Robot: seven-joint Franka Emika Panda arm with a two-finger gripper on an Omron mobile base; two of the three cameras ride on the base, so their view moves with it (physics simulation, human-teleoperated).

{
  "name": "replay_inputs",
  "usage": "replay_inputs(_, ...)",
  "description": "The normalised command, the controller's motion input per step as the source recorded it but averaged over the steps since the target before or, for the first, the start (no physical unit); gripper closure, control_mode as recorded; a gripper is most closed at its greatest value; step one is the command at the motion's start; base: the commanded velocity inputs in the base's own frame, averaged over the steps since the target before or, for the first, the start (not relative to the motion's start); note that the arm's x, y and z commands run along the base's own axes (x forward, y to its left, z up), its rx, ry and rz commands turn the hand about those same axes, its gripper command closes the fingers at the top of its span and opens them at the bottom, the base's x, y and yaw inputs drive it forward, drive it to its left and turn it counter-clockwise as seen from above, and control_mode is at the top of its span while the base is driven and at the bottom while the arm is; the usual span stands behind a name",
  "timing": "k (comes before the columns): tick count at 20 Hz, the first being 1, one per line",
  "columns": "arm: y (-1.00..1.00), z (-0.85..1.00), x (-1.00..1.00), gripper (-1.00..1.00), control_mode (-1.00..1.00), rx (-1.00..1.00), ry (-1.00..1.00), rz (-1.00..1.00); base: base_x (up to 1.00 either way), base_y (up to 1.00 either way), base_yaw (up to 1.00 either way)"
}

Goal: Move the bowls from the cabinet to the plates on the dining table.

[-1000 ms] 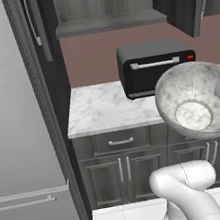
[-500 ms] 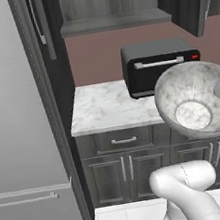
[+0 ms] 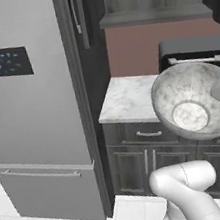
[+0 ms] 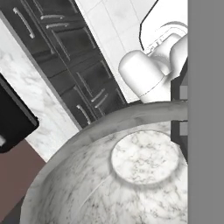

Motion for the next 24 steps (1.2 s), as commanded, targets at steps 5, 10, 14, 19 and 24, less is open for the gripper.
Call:
replay_inputs(5,0.0,0.0,0.0,1.0,1.0,0.0,0.0,0.0,-0.15,0.0,0.47)
replay_inputs(10,0.0,0.0,0.0,1.0,1.0,0.0,0.0,0.0,-0.12,0.0,0.47)
replay_inputs(14,0.0,0.0,0.0,1.0,1.0,0.0,0.0,0.0,-0.09,0.0,0.48)
replay_inputs(19,0.0,0.0,0.0,1.0,1.0,0.0,0.0,0.0,-0.06,0.0,0.48)
replay_inputs(24,0.0,0.0,0.0,1.0,1.0,0.0,0.0,0.0,-0.04,0.0,0.49)
